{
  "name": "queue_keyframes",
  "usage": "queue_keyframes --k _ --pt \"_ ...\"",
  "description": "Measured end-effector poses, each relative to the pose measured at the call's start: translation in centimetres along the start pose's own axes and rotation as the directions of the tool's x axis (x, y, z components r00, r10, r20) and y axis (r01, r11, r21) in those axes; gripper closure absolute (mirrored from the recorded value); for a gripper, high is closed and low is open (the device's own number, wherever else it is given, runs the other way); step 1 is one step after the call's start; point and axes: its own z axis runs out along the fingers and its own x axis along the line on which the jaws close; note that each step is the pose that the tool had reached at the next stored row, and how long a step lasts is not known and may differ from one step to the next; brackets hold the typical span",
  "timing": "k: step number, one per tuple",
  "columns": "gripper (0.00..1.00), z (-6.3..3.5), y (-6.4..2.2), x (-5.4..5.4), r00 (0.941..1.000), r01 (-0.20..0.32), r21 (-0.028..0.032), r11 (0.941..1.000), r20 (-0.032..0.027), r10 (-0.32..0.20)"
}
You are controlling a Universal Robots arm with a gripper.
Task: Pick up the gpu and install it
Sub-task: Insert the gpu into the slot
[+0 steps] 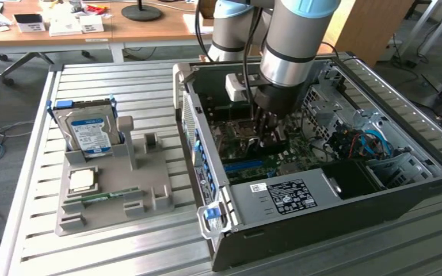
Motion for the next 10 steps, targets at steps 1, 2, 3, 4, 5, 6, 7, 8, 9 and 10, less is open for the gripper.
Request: queue_keyframes --k 1,2,3,4,5,6,7,8,9,10 --pt "0.73 0.07 0.02 0.01 1.0000 0.000 0.0000 1.0000 -0.0001 0.000" --pt "0.73 0.12 0.05 0.01 1.0000 0.000 0.0000 1.0000 0.0000 0.000" --pt "0.73 0.16 0.08 0.01 1.0000 0.000 0.0000 1.0000 -0.0002 0.000" --pt "0.73 0.17 0.09 0.01 1.0000 0.000 -0.0002 1.0000 -0.0002 0.000" --pt "0.73 0.17 0.10 0.02 1.0000 0.000 -0.0002 1.0000 -0.0003 0.000" --pt "0.73 0.20 0.10 0.04 1.0000 0.000 0.0000 1.0000 0.0000 0.000" --pt "0.73 0.21 0.11 0.06 1.0000 0.000 0.0001 1.0000 0.0001 0.000" --pt "0.73 0.23 0.12 0.07 1.0000 0.000 0.0001 1.0000 0.0001 0.000" --pt "0.73 0.24 0.13 0.08 1.0000 0.000 0.0001 1.0000 0.0001 0.000" --pt "0.73 0.25 0.16 0.09 1.0000 0.000 0.0000 1.0000 0.0000 0.000"
